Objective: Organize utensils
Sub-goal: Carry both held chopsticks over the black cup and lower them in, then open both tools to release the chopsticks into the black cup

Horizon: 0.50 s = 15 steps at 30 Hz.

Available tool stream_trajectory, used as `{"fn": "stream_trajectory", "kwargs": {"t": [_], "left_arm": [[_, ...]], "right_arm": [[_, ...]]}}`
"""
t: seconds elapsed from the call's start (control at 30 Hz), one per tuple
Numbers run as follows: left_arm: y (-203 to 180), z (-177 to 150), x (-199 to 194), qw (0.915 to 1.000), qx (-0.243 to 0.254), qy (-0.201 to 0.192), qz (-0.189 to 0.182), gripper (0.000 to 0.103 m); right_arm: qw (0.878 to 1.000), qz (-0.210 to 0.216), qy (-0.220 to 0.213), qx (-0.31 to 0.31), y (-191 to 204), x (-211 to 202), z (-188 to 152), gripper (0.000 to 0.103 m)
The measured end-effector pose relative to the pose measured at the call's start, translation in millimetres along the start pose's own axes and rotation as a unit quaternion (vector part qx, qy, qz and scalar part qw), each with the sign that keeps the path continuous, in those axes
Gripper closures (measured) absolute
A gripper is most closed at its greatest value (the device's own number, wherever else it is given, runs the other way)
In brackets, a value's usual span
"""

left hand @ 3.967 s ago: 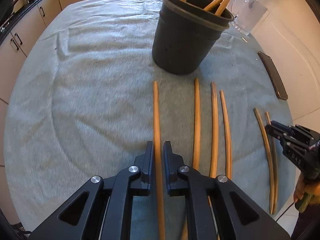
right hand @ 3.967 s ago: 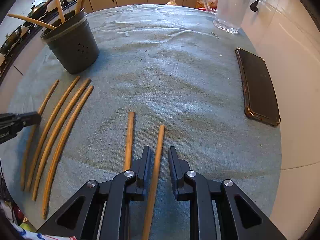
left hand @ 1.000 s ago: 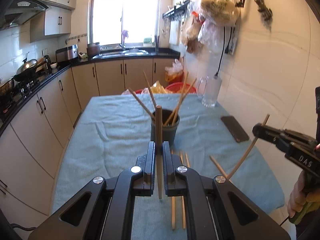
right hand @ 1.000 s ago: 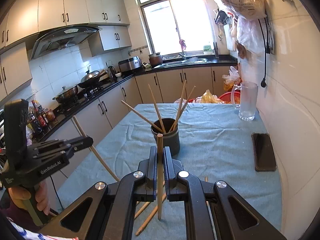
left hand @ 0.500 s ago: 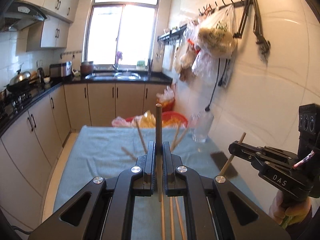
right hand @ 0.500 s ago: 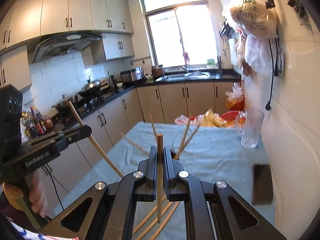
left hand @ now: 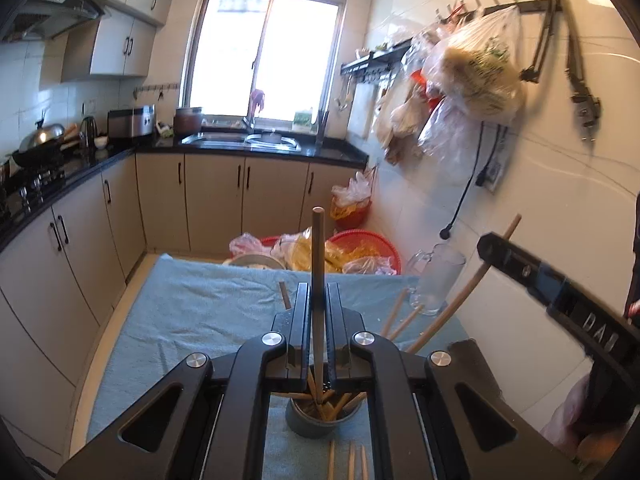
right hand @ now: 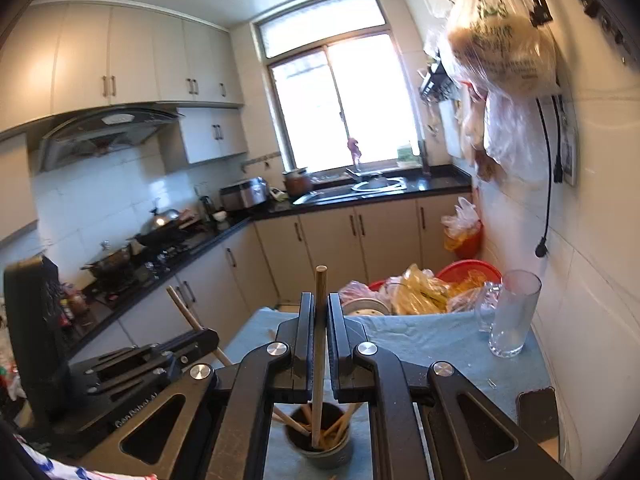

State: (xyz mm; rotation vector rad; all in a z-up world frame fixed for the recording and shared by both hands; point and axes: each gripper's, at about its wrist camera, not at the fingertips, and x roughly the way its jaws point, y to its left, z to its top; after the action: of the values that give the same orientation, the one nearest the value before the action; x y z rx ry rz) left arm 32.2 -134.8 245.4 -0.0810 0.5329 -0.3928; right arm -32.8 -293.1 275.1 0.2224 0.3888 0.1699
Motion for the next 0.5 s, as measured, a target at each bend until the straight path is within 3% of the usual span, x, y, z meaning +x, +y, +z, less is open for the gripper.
{"fn": "stream_trajectory", "kwargs": {"t": [0.2,0.37,0.43,0.5], "left_arm": [[4,-11,25,0.9996,-0.006,0.027,0.004,0.097],[6,-17,22,0.9997,-0.005,0.024,0.009,0.096],[6,-19,14,0.9997,0.001,0.013,0.019,0.087],[4,-20,6,0.9997,0.007,0.003,0.024,0.074]], "right_arm": [[0.998,-0.004,0.052,0.020,-17,39,-28,0.097],[0.997,-0.003,0.073,0.028,-26,52,-39,0.096],[0.996,-0.001,0.076,0.036,-29,54,-41,0.094],[0.996,0.001,0.080,0.041,-31,56,-41,0.083]]}}
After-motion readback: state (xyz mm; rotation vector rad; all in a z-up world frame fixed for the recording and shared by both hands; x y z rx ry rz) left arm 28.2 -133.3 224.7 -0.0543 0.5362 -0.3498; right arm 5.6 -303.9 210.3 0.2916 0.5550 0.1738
